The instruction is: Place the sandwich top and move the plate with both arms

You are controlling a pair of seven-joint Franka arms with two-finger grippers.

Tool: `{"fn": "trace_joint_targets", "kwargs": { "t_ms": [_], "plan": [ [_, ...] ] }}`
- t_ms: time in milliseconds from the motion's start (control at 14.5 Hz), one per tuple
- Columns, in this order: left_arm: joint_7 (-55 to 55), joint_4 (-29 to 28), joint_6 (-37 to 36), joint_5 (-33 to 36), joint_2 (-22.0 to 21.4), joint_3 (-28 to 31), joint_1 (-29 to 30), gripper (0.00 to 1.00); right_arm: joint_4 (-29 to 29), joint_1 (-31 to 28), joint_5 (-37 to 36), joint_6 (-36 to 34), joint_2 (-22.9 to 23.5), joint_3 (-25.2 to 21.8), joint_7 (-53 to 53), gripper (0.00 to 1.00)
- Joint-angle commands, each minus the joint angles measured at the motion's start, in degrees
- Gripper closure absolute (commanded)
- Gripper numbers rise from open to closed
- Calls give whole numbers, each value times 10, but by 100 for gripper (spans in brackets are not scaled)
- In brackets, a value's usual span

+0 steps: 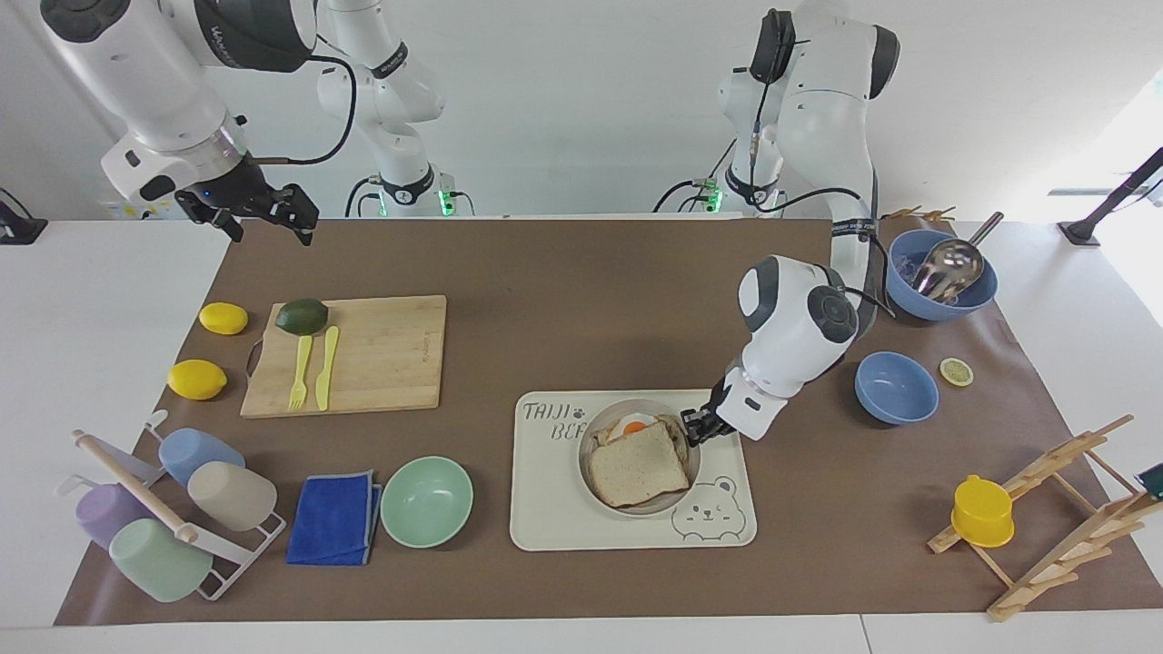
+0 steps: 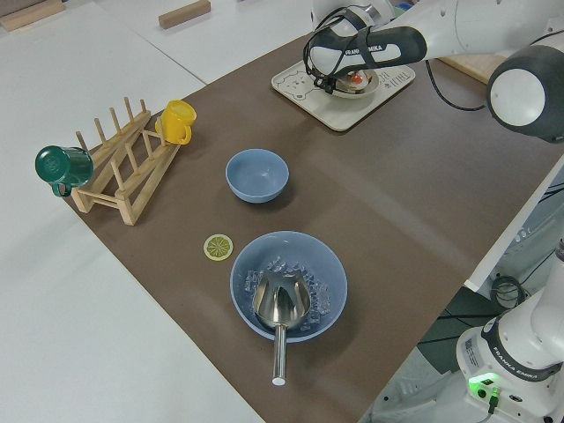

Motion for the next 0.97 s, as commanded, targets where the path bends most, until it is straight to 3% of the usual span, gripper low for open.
{"fn": "trace_joint_targets", "kwargs": {
  "t_ms": [0,69,276,483,690,897],
  "plan": [
    [12,-7,6,-6,-10,2,-1,15,-9,-8,15,1,-9,3,-11,0],
    [12,-4,3,-6,-10,2,1,0,-9,-9,15,1,-9,3,-11,0],
    [11,8,-32,-7,-21,3,20,0,-9,-8,15,1,-9,2,-11,0],
    [14,1,-96,-4,-86,6,58,0,-9,-8,15,1,-9,2,-11,0],
    [15,1,-197,79,-163,19,69,0,-9,-8,15,1,-9,2,-11,0],
    [45,-4,-269,110,-229,19,98,0,-9,-8,15,1,-9,2,-11,0]
  ]
}}
